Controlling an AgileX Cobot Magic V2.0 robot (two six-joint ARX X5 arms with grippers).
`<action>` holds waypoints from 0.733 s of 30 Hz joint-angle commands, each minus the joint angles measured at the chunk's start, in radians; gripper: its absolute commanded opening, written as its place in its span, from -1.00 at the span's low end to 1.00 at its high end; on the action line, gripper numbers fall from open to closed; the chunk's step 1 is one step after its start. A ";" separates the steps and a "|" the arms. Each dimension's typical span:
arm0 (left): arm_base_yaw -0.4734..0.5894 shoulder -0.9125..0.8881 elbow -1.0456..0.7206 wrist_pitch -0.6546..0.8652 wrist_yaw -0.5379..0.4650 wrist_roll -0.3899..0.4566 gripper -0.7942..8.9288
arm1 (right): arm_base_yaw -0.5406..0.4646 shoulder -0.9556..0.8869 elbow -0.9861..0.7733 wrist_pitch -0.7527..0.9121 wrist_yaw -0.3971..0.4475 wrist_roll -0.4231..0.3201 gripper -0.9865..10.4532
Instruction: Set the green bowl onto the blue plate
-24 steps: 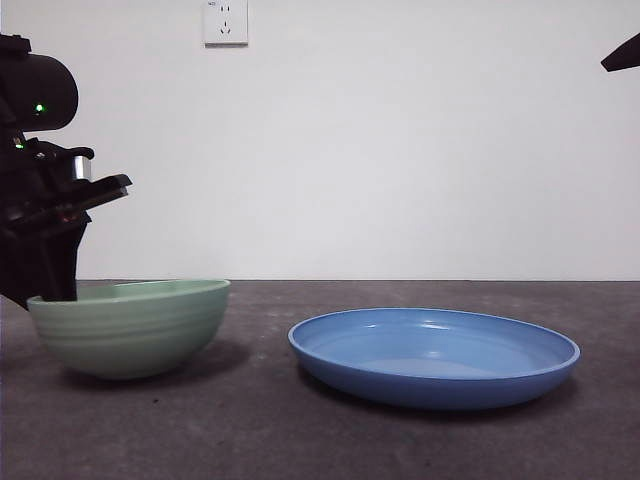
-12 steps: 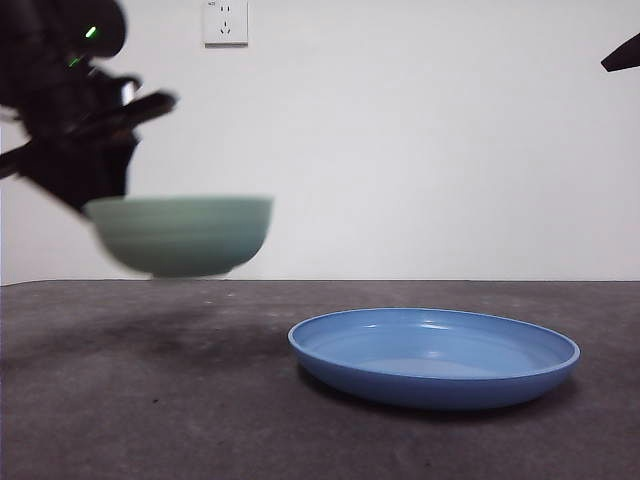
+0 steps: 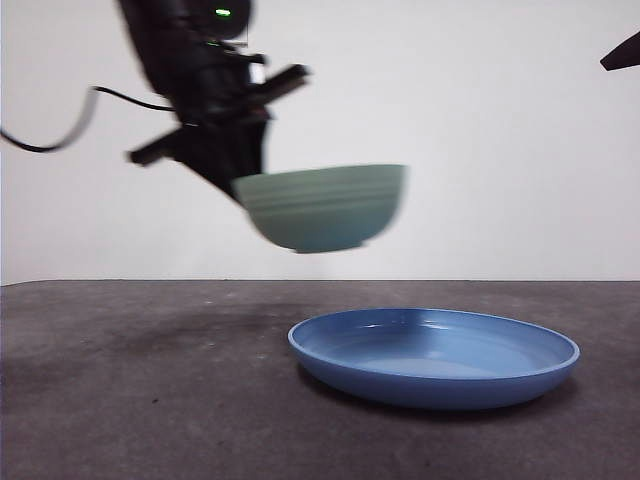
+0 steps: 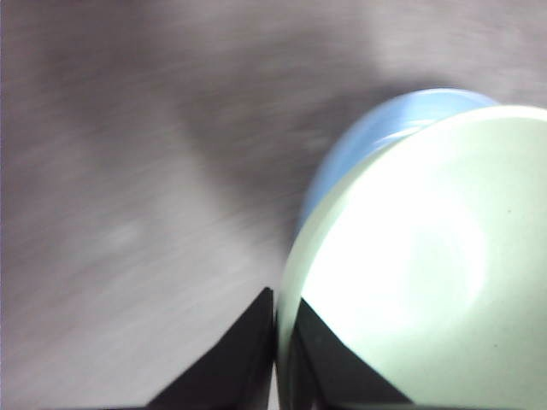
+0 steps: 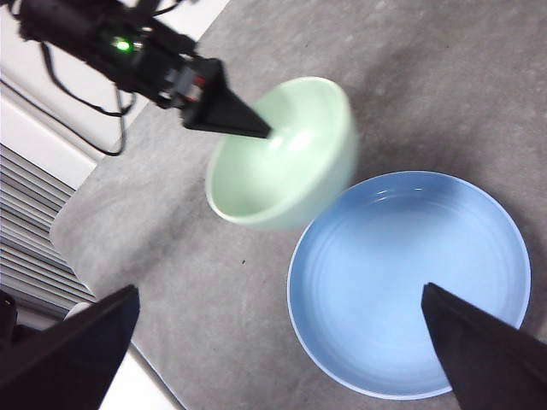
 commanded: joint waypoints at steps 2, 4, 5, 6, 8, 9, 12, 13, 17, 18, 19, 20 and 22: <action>-0.074 0.112 0.108 -0.015 0.000 -0.008 -0.80 | 0.003 0.004 0.019 0.011 -0.001 0.000 0.23; -0.106 0.161 0.147 -0.023 -0.001 -0.007 -0.80 | 0.003 0.004 0.019 0.011 -0.001 0.000 0.23; -0.120 0.187 0.167 -0.027 -0.002 -0.007 -0.80 | 0.003 0.004 0.019 0.011 -0.001 0.000 0.23; -0.132 0.208 0.184 -0.030 -0.002 -0.007 -0.80 | 0.003 0.004 0.019 0.011 -0.001 0.000 0.23; -0.152 0.245 0.207 -0.029 -0.004 -0.002 -0.80 | 0.003 0.004 0.019 0.011 -0.001 0.000 0.23; -0.159 0.259 0.215 -0.030 -0.016 -0.001 -0.80 | 0.003 0.004 0.019 0.010 -0.001 0.000 0.23; -0.175 0.288 0.229 -0.042 -0.068 0.000 -0.80 | 0.003 0.004 0.019 0.010 -0.001 0.000 0.23; -0.179 0.292 0.229 -0.043 -0.077 0.002 -0.80 | 0.003 0.004 0.019 0.011 -0.001 0.000 0.23; -0.181 0.307 0.229 -0.048 -0.077 0.004 -0.80 | 0.003 0.004 0.019 0.011 0.000 0.000 0.23; -0.182 0.313 0.229 -0.048 -0.077 0.004 -0.80 | 0.003 0.004 0.019 0.011 0.000 0.000 0.23; -0.182 0.319 0.229 -0.051 -0.077 0.004 -0.80 | 0.003 0.004 0.019 0.011 0.000 -0.001 0.23; -0.182 0.327 0.229 -0.052 -0.076 0.005 -0.80 | 0.003 0.004 0.019 0.011 0.000 -0.001 0.23; -0.186 0.342 0.229 -0.054 -0.076 0.009 -0.80 | 0.003 0.004 0.019 0.011 0.000 0.000 0.23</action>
